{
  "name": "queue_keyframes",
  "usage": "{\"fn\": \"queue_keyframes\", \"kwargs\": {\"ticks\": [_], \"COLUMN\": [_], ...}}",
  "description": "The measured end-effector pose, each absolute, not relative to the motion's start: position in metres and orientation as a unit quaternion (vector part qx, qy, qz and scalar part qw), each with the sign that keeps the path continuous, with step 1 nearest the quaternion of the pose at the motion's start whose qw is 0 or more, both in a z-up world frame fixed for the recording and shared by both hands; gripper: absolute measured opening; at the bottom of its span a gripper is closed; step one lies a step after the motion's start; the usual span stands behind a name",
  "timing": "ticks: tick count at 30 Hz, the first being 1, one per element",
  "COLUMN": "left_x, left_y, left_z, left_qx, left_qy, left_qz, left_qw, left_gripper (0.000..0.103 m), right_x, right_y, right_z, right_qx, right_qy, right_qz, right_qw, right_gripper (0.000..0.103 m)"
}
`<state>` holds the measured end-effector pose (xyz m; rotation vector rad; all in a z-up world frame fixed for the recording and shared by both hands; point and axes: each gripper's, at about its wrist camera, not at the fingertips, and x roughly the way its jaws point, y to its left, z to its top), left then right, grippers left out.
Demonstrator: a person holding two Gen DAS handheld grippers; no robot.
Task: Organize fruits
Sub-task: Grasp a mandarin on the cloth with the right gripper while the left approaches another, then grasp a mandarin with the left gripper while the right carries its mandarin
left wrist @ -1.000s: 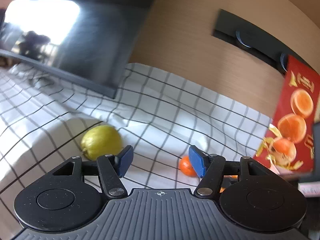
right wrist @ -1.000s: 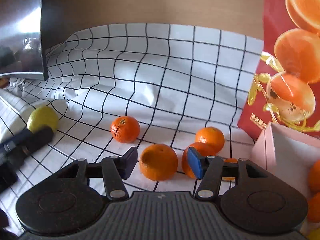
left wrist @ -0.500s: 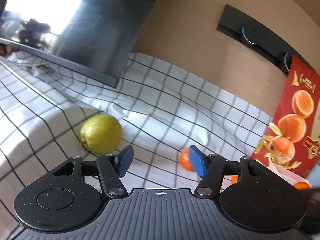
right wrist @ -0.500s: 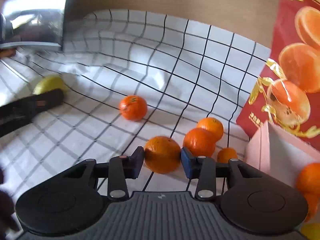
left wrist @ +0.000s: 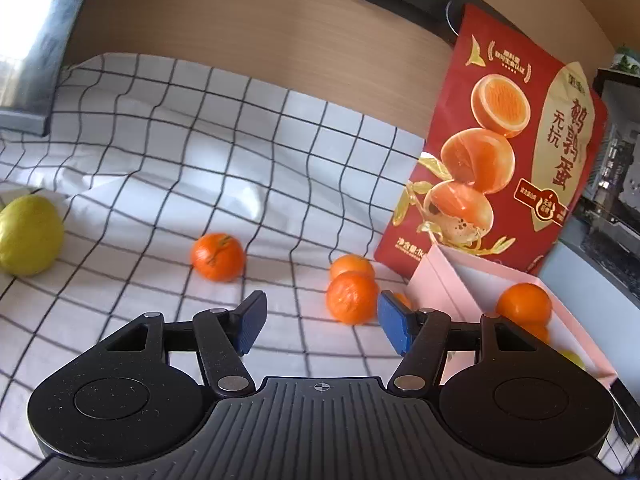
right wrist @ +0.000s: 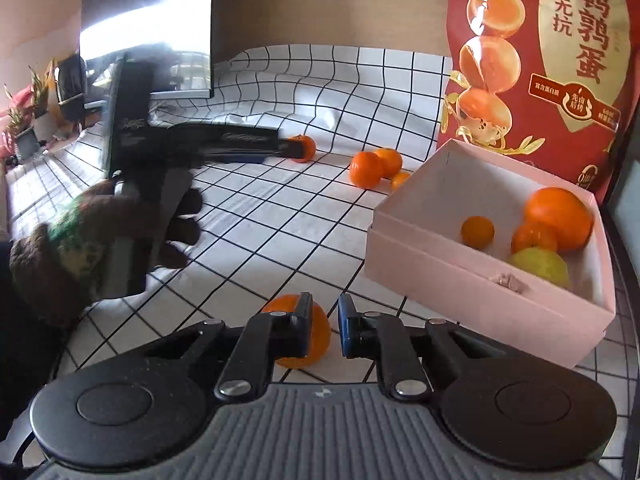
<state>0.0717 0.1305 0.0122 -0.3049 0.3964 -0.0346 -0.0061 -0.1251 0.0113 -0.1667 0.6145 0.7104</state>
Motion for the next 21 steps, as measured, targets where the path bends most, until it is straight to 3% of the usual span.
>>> {"fn": "queue_keyframes", "kwargs": {"ticks": [5, 8, 9, 10, 14, 17, 18, 20, 21], "left_x": [0.105, 0.132, 0.138, 0.142, 0.153, 0.159, 0.159, 0.152, 0.149], "left_y": [0.107, 0.086, 0.081, 0.078, 0.071, 0.068, 0.068, 0.071, 0.071], "left_z": [0.012, 0.009, 0.007, 0.006, 0.0, -0.007, -0.008, -0.007, -0.006], "left_qx": [-0.112, -0.058, -0.043, -0.041, -0.046, -0.042, -0.043, -0.051, -0.051], "left_qy": [0.221, 0.245, 0.252, 0.251, 0.268, 0.279, 0.275, 0.263, 0.263], "left_qz": [-0.002, 0.021, 0.032, 0.029, 0.017, 0.021, 0.022, 0.004, 0.001], "left_qw": [0.969, 0.968, 0.966, 0.967, 0.962, 0.959, 0.96, 0.963, 0.964], "left_gripper": [0.066, 0.066, 0.073, 0.072, 0.069, 0.068, 0.066, 0.05, 0.051], "right_x": [-0.013, -0.015, -0.015, -0.017, -0.027, -0.028, -0.027, -0.026, -0.026], "right_y": [-0.122, -0.118, -0.116, -0.115, -0.116, -0.118, -0.119, -0.12, -0.121], "right_z": [0.004, 0.0, -0.002, -0.005, -0.013, -0.013, -0.013, -0.013, -0.013], "right_qx": [-0.076, -0.063, -0.062, -0.06, -0.061, -0.054, -0.051, -0.047, -0.045], "right_qy": [0.262, 0.259, 0.258, 0.25, 0.209, 0.208, 0.209, 0.212, 0.213], "right_qz": [0.356, 0.374, 0.377, 0.378, 0.372, 0.372, 0.372, 0.375, 0.374], "right_qw": [0.894, 0.888, 0.887, 0.89, 0.902, 0.903, 0.903, 0.901, 0.902], "right_gripper": [0.018, 0.034, 0.037, 0.042, 0.053, 0.054, 0.054, 0.056, 0.057]}}
